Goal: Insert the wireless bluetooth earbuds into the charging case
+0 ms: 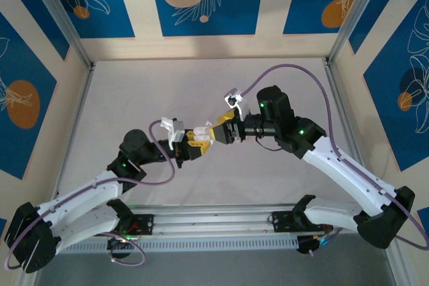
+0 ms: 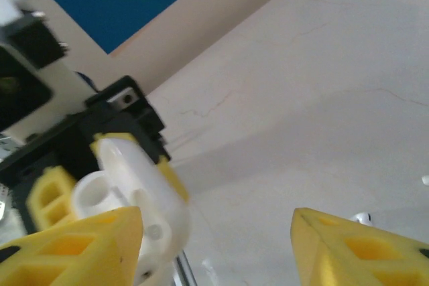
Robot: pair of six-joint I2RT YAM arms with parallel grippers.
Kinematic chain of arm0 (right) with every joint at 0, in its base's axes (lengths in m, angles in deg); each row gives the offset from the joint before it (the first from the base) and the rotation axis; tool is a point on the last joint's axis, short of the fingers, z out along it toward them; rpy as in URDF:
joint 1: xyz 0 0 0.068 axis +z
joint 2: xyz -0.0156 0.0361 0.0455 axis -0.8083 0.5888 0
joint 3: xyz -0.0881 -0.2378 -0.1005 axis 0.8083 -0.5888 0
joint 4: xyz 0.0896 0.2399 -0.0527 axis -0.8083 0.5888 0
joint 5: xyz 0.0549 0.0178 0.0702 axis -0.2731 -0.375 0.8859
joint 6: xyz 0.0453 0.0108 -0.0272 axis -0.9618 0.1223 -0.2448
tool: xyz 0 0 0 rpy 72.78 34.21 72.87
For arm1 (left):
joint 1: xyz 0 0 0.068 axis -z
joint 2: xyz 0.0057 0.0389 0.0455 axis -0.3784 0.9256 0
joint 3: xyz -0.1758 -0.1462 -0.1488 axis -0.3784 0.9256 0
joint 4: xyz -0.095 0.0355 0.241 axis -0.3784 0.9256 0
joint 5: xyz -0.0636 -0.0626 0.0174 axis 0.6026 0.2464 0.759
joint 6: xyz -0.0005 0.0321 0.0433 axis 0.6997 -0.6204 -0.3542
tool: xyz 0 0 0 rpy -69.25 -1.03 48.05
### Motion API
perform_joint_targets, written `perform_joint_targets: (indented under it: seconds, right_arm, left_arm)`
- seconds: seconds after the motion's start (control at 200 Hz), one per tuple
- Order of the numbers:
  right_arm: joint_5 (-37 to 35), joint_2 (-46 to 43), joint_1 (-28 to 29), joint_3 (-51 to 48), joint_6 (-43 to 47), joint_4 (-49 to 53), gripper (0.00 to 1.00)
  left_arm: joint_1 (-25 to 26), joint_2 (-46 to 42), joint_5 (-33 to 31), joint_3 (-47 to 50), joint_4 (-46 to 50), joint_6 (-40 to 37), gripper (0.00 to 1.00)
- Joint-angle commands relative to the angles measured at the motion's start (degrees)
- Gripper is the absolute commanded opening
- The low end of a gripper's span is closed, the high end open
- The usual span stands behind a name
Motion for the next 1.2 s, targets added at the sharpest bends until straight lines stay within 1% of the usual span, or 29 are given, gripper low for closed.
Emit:
perform_joint_targets:
  seconds: [0.0,0.16,0.345,0.405,0.48,0.55,0.615,0.695,0.775,0.925,0.96,1.02,1.196]
  right_arm:
    - [-1.66,0.45,-0.25,1.45,-1.48,0.29,0.61]
    - [0.61,-0.88,-0.25,1.81,-1.83,-0.51,0.62]
    - [1.15,-6.91,-1.03,-0.57,-4.37,-5.01,0.64]
    - [-0.30,-8.69,-1.92,-1.46,-5.45,-5.79,0.64]
    - [-5.02,-9.18,-3.78,-1.87,-7.84,-3.43,0.65]
    - [-9.39,-7.60,-6.98,-1.75,-11.83,1.14,0.58]
    - [-10.89,-4.45,-10.72,-1.71,-16.94,5.95,0.53]
    - [-7.69,0.86,-14.86,-2.21,-20.29,9.90,0.50]
    - [-4.59,7.25,-16.65,-2.38,-20.98,11.82,0.46]
    - [-3.06,20.38,-15.81,1.19,-18.02,13.29,0.44]
    - [-2.90,23.71,-15.28,2.92,-16.63,13.78,0.42]
    - [-3.50,29.43,-13.95,7.49,-13.67,15.87,0.42]
    - [-12.81,46.29,-9.51,24.91,-2.16,25.63,0.45]
  left_arm:
    - [0.39,-0.97,2.19,-0.22,-2.40,-0.34,0.12]
    - [0.36,-1.86,-0.95,0.23,0.07,-1.39,0.14]
    - [0.40,-4.42,-7.27,1.69,3.63,-3.49,0.14]
    - [0.40,-5.34,-8.64,2.22,3.55,-3.91,0.14]
    - [0.37,-6.44,-10.65,2.75,3.84,-4.43,0.14]
    - [0.42,-7.82,-12.68,3.03,4.52,-5.07,0.14]
    - [0.36,-9.36,-14.69,3.13,5.40,-5.27,0.14]
    - [0.38,-11.58,-16.85,3.13,7.16,-5.35,0.14]
    - [0.40,-13.59,-18.53,2.46,10.08,-6.02,0.14]
    - [0.37,-15.98,-19.30,1.68,12.89,-6.51,0.14]
    - [0.42,-16.29,-19.47,1.73,13.08,-6.43,0.14]
    - [0.43,-16.79,-19.66,1.73,13.59,-6.48,0.14]
    - [0.42,-19.10,-20.57,1.40,16.46,-7.32,0.14]
